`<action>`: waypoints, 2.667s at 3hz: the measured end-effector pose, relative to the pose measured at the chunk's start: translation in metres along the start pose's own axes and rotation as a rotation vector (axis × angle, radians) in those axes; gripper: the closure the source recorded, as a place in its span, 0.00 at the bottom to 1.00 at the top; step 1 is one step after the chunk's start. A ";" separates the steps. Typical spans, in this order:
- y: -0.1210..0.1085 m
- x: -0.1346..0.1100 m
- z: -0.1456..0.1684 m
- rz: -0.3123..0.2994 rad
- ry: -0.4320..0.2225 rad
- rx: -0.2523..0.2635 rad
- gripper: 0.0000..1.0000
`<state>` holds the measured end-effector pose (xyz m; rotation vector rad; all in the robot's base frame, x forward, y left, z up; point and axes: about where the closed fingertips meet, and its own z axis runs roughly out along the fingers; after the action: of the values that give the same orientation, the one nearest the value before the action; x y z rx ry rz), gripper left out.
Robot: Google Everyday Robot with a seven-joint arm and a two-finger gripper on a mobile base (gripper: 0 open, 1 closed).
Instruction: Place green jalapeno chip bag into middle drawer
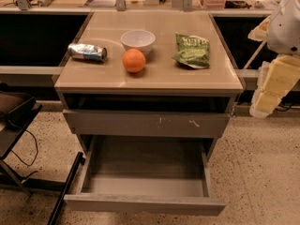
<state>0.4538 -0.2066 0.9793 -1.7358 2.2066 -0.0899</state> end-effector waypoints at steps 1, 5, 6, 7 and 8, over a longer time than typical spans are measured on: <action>-0.037 0.032 0.002 0.059 -0.109 0.031 0.00; -0.188 0.066 0.062 0.354 -0.533 -0.063 0.00; -0.198 0.055 0.042 0.321 -0.565 -0.014 0.00; -0.198 0.055 0.042 0.321 -0.565 -0.013 0.00; -0.224 0.056 0.043 0.357 -0.576 0.074 0.00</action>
Offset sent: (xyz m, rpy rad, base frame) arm 0.2101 -0.1949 0.0987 0.5484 -0.2750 -0.2150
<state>0.6640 -0.3102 0.9826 -1.1163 1.9934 0.3616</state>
